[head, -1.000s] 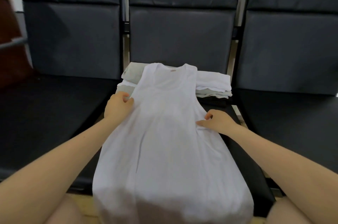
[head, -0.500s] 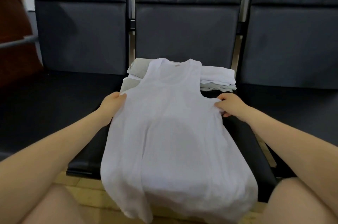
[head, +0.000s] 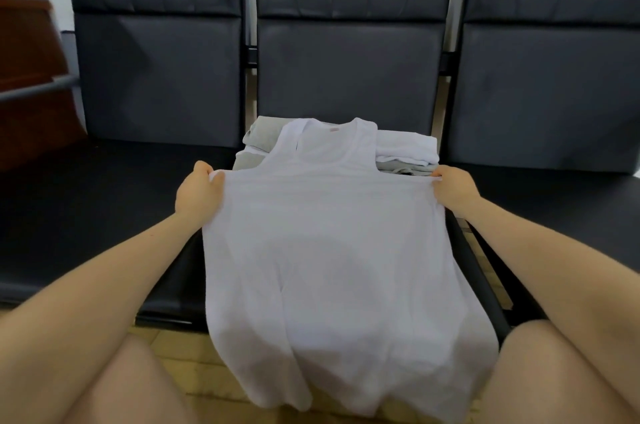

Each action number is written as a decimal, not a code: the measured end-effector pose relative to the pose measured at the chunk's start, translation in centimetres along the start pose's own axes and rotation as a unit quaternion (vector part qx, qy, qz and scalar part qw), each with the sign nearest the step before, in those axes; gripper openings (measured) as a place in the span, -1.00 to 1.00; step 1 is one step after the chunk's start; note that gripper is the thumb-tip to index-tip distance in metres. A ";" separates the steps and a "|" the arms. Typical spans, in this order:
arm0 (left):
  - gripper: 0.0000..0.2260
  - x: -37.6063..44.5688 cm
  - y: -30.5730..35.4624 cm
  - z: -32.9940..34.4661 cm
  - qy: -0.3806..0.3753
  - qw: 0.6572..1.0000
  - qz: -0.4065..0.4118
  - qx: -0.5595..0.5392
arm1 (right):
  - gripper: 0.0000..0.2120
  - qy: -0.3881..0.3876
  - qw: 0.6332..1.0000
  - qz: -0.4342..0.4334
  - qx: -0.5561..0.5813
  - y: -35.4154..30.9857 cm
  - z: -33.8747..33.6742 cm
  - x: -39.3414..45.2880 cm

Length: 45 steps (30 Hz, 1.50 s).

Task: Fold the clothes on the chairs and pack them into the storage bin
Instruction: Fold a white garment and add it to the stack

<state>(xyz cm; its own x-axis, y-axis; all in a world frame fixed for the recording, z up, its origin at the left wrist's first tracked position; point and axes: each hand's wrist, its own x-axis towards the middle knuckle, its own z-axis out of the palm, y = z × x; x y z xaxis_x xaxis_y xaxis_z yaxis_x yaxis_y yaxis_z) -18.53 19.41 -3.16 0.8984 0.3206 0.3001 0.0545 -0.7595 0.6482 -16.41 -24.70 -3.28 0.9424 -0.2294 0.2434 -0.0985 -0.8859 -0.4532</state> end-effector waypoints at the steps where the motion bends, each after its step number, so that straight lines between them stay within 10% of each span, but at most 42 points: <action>1: -0.84 -0.1 0.1 0.0 -0.003 1.000 0.006 0.012 | -0.77 -0.005 1.000 -0.001 -0.003 -0.1 0.0 0.1; 8: -0.76 -2.3 0.8 1.2 -0.087 0.996 0.020 0.014 | -0.67 -0.132 0.989 -0.047 -0.046 -0.4 1.2 -2.4; 15: -0.39 -7.2 1.8 -0.2 -0.092 0.991 -0.080 -0.055 | -0.59 -0.016 0.995 -0.091 -0.033 -2.1 -0.1 -8.2; 27: -0.66 -14.8 0.8 -2.2 -0.182 0.980 0.011 0.075 | -0.77 -0.290 0.944 -0.155 0.016 -3.2 -3.6 -18.6; 39: -0.76 -16.6 -0.2 -3.5 -0.128 0.985 0.062 0.094 | -0.75 -0.252 0.951 -0.179 -0.028 -0.8 -4.7 -19.5; 45: -0.77 -16.7 -0.5 -4.5 -0.161 0.977 0.069 0.121 | -0.70 -0.130 0.984 -0.031 -0.115 0.8 -4.4 -19.2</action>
<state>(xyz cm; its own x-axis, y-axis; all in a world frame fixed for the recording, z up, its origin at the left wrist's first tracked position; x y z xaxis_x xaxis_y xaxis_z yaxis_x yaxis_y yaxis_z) -35.48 16.96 -5.35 0.9928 0.0402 0.1130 -0.0111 -0.9071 0.4209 -36.00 -22.72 -4.55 0.9959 -0.0871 0.0241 -0.0792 -0.9697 -0.2312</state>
